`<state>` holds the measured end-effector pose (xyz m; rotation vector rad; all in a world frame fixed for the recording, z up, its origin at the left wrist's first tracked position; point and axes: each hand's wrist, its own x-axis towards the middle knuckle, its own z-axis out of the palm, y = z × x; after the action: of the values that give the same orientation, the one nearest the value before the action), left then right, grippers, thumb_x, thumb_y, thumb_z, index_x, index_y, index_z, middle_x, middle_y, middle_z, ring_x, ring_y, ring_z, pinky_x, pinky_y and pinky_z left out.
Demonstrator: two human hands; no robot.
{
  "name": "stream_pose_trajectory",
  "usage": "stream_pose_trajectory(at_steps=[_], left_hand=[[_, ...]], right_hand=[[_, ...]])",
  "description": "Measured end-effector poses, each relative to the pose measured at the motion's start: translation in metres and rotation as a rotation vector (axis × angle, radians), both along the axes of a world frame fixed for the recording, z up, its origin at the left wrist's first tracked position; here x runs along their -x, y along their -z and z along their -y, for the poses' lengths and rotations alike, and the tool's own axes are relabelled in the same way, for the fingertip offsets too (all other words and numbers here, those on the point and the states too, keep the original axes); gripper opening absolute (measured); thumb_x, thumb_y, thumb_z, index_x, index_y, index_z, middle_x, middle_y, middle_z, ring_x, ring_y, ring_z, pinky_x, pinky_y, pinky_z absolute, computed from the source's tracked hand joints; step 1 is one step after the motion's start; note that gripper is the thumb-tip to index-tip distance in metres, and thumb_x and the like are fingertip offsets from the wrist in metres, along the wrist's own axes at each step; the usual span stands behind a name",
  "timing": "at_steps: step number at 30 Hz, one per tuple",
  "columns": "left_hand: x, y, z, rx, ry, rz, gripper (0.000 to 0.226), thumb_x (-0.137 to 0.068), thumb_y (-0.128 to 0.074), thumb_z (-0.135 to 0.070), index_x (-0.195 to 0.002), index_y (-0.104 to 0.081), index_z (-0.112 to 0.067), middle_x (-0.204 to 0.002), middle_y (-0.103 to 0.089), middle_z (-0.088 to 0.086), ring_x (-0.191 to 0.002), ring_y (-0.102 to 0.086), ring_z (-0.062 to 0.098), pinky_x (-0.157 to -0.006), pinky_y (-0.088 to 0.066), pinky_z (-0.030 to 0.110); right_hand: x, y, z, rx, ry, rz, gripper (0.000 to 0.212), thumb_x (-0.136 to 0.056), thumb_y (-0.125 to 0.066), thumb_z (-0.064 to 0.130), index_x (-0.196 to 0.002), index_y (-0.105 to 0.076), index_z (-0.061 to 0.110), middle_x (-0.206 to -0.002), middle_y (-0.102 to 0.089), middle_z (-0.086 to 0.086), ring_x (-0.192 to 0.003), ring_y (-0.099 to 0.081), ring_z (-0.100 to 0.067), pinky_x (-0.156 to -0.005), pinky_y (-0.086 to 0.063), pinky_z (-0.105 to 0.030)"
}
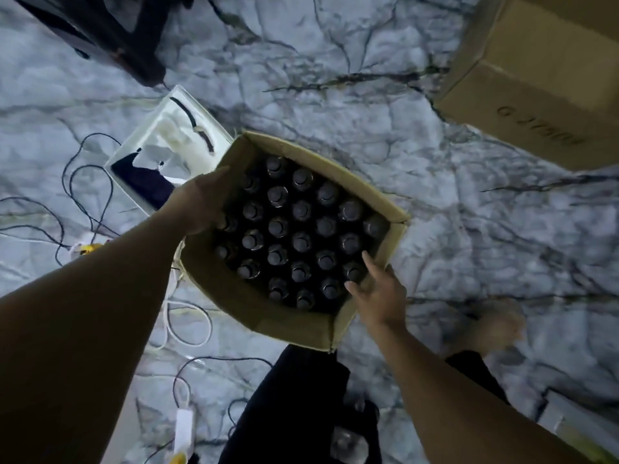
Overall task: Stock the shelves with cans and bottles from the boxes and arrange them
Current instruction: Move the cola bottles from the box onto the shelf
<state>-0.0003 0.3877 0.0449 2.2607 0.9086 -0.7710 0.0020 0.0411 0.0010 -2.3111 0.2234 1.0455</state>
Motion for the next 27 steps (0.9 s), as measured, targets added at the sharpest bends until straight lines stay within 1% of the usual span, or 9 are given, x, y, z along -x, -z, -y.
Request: stream_pose_trajectory(at_steps=[4, 6, 8, 10, 12, 16, 19, 21, 27], left_hand=[[0.004, 0.024, -0.041, 0.082, 0.104, 0.000, 0.098, -0.080, -0.079, 0.004, -0.151, -0.039, -0.049, -0.125, -0.069, 0.008, -0.111, -0.067, 0.033, -0.090, -0.056, 0.037], [0.006, 0.031, -0.051, 0.106, 0.162, 0.017, 0.103, -0.078, -0.079, 0.006, -0.152, -0.036, -0.051, -0.122, -0.068, 0.005, -0.107, -0.067, 0.027, -0.090, -0.056, 0.033], [0.007, 0.034, -0.055, 0.121, 0.172, 0.053, 0.103, -0.076, -0.076, 0.010, -0.153, -0.037, -0.047, -0.112, -0.068, -0.003, -0.099, -0.064, 0.013, -0.079, -0.049, 0.009], [0.008, 0.035, -0.058, 0.179, 0.146, 0.083, 0.105, -0.074, -0.074, 0.016, -0.151, -0.041, -0.047, -0.099, -0.070, -0.006, -0.088, -0.060, 0.003, -0.075, -0.048, 0.002], [0.010, 0.037, -0.059, 0.288, 0.042, 0.088, 0.106, -0.075, -0.073, 0.023, -0.148, -0.045, -0.049, -0.097, -0.072, -0.001, -0.085, -0.059, 0.003, -0.078, -0.056, 0.013], [0.008, 0.034, -0.045, 0.417, -0.102, 0.094, 0.102, -0.078, -0.064, 0.031, -0.148, -0.048, -0.041, -0.101, -0.072, 0.006, -0.083, -0.064, 0.010, -0.065, -0.061, 0.021], [0.006, 0.032, -0.031, 0.448, -0.163, 0.093, 0.100, -0.079, -0.061, 0.032, -0.148, -0.050, -0.039, -0.093, -0.074, -0.001, -0.076, -0.068, 0.007, -0.062, -0.061, 0.025], [0.005, 0.031, -0.021, 0.443, -0.170, 0.087, 0.100, -0.079, -0.061, 0.032, -0.146, -0.052, -0.042, -0.090, -0.076, -0.004, -0.079, -0.070, 0.012, -0.063, -0.062, 0.027], [0.003, 0.039, 0.041, 0.483, -0.119, 0.089, 0.102, -0.078, -0.056, 0.034, -0.147, -0.051, -0.041, -0.082, -0.077, -0.010, -0.072, -0.070, 0.004, -0.069, -0.062, 0.026]], right_hand=[[0.011, 0.012, -0.008, 0.013, 0.161, 0.046, 0.069, -0.087, -0.076, 0.008, -0.145, -0.049, 0.034, -0.095, -0.068, -0.017, -0.094, -0.065, -0.030, -0.093, -0.054, -0.036], [0.013, 0.016, -0.002, 0.039, 0.132, 0.074, 0.074, -0.086, -0.073, 0.003, -0.147, -0.047, 0.036, -0.102, -0.070, -0.013, -0.096, -0.066, -0.024, -0.092, -0.055, -0.036], [0.013, 0.016, 0.009, -0.002, 0.192, 0.073, 0.079, -0.084, -0.072, -0.002, -0.149, -0.045, 0.034, -0.125, -0.066, 0.000, -0.101, -0.064, -0.009, -0.085, -0.054, -0.018], [0.012, 0.015, 0.023, -0.054, 0.247, 0.054, 0.081, -0.082, -0.073, -0.005, -0.147, -0.047, 0.035, -0.136, -0.057, 0.012, -0.099, -0.067, -0.010, -0.073, -0.055, -0.009], [0.014, 0.020, 0.039, -0.108, 0.274, 0.027, 0.082, -0.080, -0.077, -0.003, -0.143, -0.050, 0.042, -0.140, -0.057, 0.009, -0.098, -0.070, -0.017, -0.078, -0.059, -0.023], [0.018, 0.039, 0.068, -0.198, 0.276, 0.014, 0.080, -0.073, -0.081, 0.012, -0.126, -0.053, 0.065, -0.119, -0.067, -0.017, -0.089, -0.063, -0.017, -0.083, -0.059, -0.057], [0.020, 0.047, 0.086, -0.258, 0.319, 0.026, 0.079, -0.075, -0.077, 0.003, -0.126, -0.057, 0.060, -0.118, -0.069, -0.013, -0.092, -0.056, -0.014, -0.074, -0.057, -0.039], [0.024, 0.048, 0.098, -0.309, 0.368, 0.020, 0.082, -0.079, -0.071, -0.010, -0.127, -0.057, 0.055, -0.118, -0.070, 0.002, -0.074, -0.052, -0.008, -0.067, -0.047, -0.031], [0.050, 0.054, 0.160, -0.351, 0.446, 0.026, 0.079, -0.080, -0.070, -0.008, -0.130, -0.060, 0.053, -0.109, -0.072, 0.014, -0.064, -0.039, -0.015, -0.065, -0.044, -0.031]])
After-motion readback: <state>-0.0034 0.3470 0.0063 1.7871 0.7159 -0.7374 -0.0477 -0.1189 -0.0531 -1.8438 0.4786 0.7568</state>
